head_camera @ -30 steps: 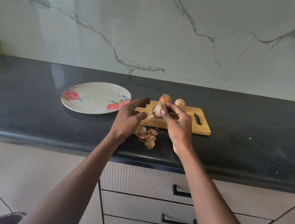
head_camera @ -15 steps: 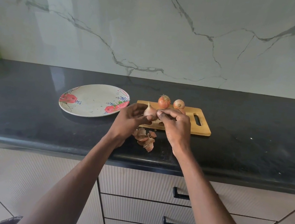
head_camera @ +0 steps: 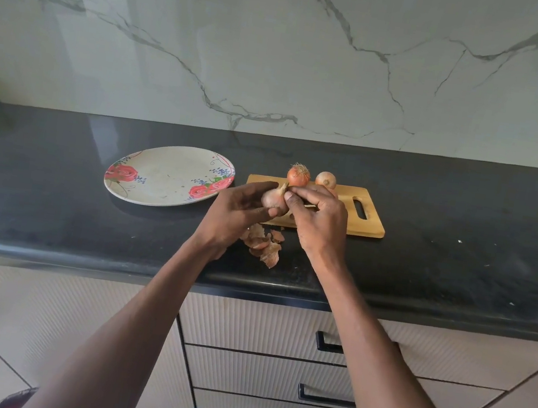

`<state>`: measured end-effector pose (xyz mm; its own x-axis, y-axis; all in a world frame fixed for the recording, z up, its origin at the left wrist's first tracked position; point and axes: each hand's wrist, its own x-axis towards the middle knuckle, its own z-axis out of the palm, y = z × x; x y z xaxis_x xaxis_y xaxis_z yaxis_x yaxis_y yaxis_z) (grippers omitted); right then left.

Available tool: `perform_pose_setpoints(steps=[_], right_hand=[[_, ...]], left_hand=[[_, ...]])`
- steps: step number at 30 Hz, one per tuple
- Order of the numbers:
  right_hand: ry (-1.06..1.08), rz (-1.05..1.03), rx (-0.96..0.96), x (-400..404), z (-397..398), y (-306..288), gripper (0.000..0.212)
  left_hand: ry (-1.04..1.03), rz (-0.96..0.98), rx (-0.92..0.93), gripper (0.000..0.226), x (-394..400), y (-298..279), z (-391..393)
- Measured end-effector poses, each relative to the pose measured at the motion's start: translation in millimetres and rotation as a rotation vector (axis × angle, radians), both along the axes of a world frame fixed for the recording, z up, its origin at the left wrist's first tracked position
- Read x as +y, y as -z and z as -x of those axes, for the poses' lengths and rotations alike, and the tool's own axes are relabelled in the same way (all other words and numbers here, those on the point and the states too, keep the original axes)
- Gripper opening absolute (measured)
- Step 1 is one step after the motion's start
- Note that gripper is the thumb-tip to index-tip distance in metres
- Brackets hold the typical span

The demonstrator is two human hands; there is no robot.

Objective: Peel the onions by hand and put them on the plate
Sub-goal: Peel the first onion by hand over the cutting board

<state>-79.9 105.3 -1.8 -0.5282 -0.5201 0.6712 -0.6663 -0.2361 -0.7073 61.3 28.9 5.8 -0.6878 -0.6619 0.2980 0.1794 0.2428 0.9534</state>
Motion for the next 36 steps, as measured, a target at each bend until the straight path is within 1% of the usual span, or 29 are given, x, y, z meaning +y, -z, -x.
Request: perform_pose_setpoints(steps=[2,6,9,13,16,19,23,27,30,34,36], right_hand=[[0.016,-0.002,0.008,-1.3,0.8,0.8,0.015],[0.023,0.015,0.039,0.1,-2.3,-1.1,0.011],[0.035,0.03,0.043,2.2,-3.6,-1.5,0.007],[0.006,0.002,0.076,0.4,-2.6,-1.5,0.009],[-0.014,-0.05,0.141,-1.2,0.1,-3.3,0.009],[-0.002,-0.055,0.234,-1.6,1.5,-6.9,0.003],[0.025,-0.042,0.311,-4.8,-1.5,-5.1,0.007],[0.014,-0.021,0.303,-5.1,-4.9,-2.2,0.009],[0.019,-0.029,0.279,-4.5,-6.2,-1.8,0.008],[0.032,-0.051,0.178,-5.4,-4.9,-2.2,0.004],[0.007,-0.082,0.082,-5.6,-4.8,-3.2,0.005]], left_hand=[[0.005,-0.011,0.004,0.042,0.6,-0.9,0.1],[-0.02,0.008,0.013,0.046,-0.5,0.7,0.5],[-0.023,0.001,0.014,0.041,-2.2,2.1,0.5],[-0.007,-0.019,0.005,0.038,-3.7,1.8,-0.8],[0.001,-0.019,-0.002,0.045,-4.5,1.9,-2.6],[-0.001,-0.041,0.009,0.057,-5.0,3.4,-2.9],[-0.001,-0.066,0.002,0.059,-6.4,4.1,-2.9],[0.016,-0.054,-0.019,0.048,-4.0,2.8,-2.6],[-0.001,-0.077,-0.011,0.047,-3.6,1.7,-2.0],[-0.018,-0.083,-0.014,0.044,-3.9,0.4,-2.2],[-0.04,-0.058,-0.017,0.041,-4.0,-0.8,-2.9]])
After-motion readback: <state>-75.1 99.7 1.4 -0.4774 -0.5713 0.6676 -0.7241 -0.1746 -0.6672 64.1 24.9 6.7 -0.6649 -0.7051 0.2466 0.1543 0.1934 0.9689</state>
